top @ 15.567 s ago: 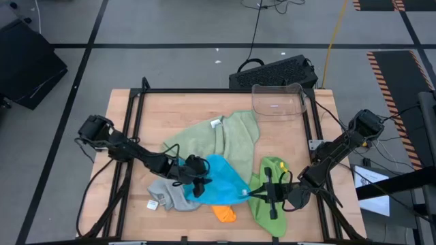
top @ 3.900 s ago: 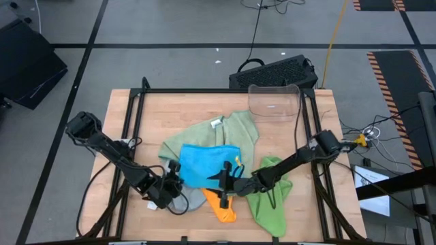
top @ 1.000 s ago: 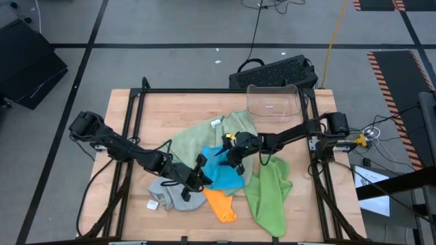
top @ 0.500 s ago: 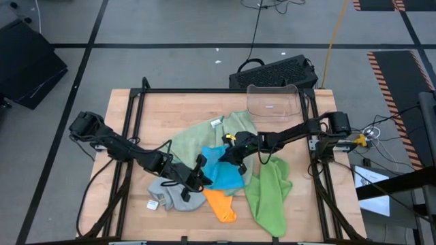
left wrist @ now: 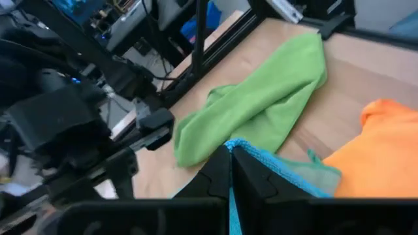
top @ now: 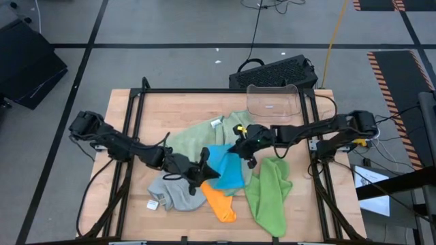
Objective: Fold microfiber towels
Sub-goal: Fold the blue microfiber towel
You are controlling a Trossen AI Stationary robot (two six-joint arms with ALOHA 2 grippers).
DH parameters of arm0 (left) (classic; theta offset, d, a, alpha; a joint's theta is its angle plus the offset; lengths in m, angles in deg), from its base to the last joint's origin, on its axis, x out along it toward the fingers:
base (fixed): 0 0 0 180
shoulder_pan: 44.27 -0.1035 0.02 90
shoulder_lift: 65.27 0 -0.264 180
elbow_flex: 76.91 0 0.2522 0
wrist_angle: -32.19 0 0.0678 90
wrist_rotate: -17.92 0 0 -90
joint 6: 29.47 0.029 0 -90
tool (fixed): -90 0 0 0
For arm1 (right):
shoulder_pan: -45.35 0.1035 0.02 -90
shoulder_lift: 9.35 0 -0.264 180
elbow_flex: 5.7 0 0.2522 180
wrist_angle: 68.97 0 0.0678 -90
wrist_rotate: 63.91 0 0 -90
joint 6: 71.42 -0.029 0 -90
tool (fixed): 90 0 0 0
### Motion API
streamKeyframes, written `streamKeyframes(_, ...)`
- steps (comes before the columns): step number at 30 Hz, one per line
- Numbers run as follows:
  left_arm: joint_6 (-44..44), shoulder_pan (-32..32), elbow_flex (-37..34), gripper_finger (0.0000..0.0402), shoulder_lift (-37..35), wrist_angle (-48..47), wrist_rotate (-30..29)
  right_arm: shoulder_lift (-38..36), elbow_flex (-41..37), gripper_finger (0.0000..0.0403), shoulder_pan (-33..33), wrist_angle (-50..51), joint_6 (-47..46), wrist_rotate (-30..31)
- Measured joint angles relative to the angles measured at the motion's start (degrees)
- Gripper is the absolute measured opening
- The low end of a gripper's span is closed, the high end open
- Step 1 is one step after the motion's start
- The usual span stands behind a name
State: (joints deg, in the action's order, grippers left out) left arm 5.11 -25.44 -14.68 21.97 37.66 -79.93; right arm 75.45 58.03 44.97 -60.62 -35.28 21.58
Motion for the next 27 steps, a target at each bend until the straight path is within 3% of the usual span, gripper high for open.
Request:
streamKeyframes(4, -0.7, -1.9, 0.0, 0.0004, 3.4, 3.5, 4.5, 0.3, -1.6, 0.0001, 0.0, -0.2, -0.7, 0.0)
streamKeyframes(10, -0.9, -3.3, 0.0, 0.0011, 8.7, 8.8, 5.5, 0.4, -4.5, 0.0009, 0.0, -0.2, -3.7, 0.4)
streamKeyframes(20, -4.8, -5.5, 0.0, 0.0015, 15.9, 18.4, 10.0, -0.2, -8.2, 0.0104, 1.5, -0.3, -8.9, 4.7)
streamKeyframes(27, -7.8, -6.3, 0.0, 0.0010, 17.8, 22.2, 10.5, -2.3, -8.3, 0.0140, 4.1, 1.5, -10.1, 10.8)
